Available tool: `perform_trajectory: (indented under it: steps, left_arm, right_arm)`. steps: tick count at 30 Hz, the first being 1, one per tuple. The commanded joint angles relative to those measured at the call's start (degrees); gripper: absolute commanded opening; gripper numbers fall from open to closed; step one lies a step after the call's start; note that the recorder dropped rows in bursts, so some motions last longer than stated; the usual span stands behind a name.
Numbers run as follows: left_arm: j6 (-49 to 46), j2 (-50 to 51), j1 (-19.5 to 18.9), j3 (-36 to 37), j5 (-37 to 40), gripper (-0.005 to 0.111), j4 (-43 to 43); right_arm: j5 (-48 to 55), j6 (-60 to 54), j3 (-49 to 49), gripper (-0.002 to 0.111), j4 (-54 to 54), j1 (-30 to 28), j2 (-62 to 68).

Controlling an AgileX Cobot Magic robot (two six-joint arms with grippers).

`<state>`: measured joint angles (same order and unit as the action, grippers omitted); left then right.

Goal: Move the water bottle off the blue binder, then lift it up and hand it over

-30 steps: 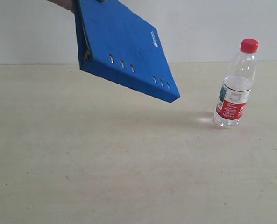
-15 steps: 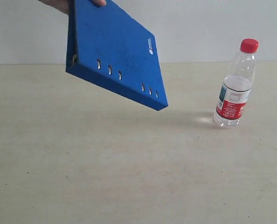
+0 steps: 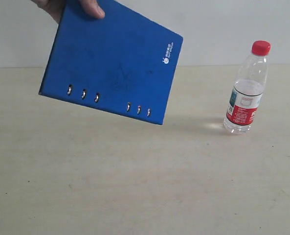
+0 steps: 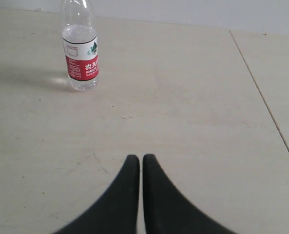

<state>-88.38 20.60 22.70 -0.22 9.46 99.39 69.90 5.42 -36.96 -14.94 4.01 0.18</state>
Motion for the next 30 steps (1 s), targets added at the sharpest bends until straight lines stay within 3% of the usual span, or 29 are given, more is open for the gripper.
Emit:
perform_trajectory:
  steps: [1, 19, 23, 27, 30]
  left_arm:
    - [-1.50, 0.26, -0.11, -0.01, -6.48, 0.005, 0.56]
    - [-0.33, -2.35, -0.59, -0.01, -4.48, 0.005, 0.11]
    - [-3.15, -12.20, -6.73, 0.22, -6.70, 0.005, -2.41]
    - [-5.66, -20.60, -15.00, 0.22, -1.29, 0.005, -9.87]
    - [-5.37, -20.60, -18.36, 0.22, 1.75, 0.005, -10.30]
  right_arm:
    - [0.06, 0.09, -0.33, 0.000, -0.65, 0.05, -0.18]
    - [0.06, 0.55, -0.33, 0.000, -0.44, 0.05, -0.18]
    - [0.06, 0.55, -0.33, 0.000, -0.44, 0.05, -0.18]
    - [0.06, 0.55, -0.33, 0.000, -0.44, 0.05, -0.18]
    - [0.06, 0.55, -0.33, 0.000, -0.44, 0.05, -0.18]
